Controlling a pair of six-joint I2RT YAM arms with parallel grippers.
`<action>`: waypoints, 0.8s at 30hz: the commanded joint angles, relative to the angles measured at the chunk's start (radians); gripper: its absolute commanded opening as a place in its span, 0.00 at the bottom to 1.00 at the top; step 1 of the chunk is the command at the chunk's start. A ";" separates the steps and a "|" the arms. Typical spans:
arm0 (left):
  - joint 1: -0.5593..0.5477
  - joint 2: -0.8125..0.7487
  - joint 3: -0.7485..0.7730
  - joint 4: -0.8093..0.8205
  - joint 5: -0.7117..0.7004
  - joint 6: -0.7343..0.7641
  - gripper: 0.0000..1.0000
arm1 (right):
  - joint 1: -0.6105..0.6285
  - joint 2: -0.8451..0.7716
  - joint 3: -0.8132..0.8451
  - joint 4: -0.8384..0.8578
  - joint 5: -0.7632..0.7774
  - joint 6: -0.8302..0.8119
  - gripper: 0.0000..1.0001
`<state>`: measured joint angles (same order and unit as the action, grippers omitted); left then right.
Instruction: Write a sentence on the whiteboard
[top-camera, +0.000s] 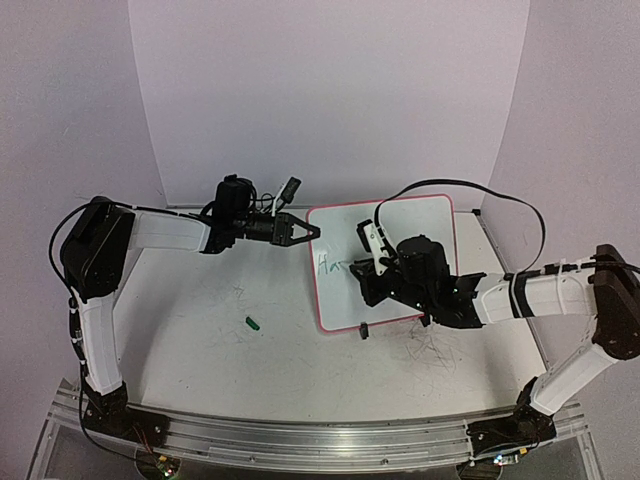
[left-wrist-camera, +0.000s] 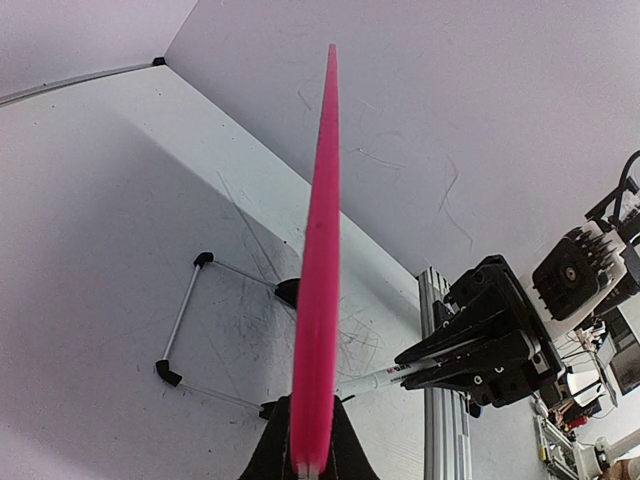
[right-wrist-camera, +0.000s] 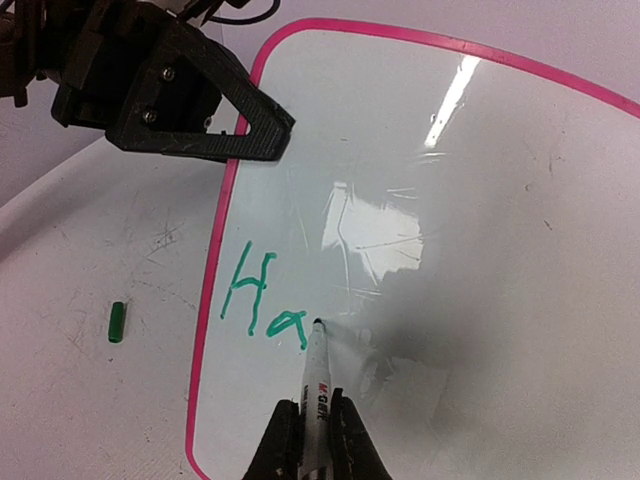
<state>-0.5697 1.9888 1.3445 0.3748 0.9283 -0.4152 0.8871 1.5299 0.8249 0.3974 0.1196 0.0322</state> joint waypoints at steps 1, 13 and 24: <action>-0.029 -0.001 -0.004 -0.017 -0.015 0.023 0.00 | 0.008 -0.008 0.006 -0.017 0.026 0.018 0.00; -0.030 -0.002 -0.002 -0.017 -0.014 0.023 0.00 | 0.026 -0.029 -0.036 -0.032 0.029 0.045 0.00; -0.034 0.000 -0.001 -0.017 -0.014 0.022 0.00 | 0.039 -0.036 -0.036 -0.033 0.030 0.057 0.00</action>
<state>-0.5699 1.9888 1.3445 0.3748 0.9286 -0.4149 0.9237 1.5291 0.7830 0.3695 0.1206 0.0785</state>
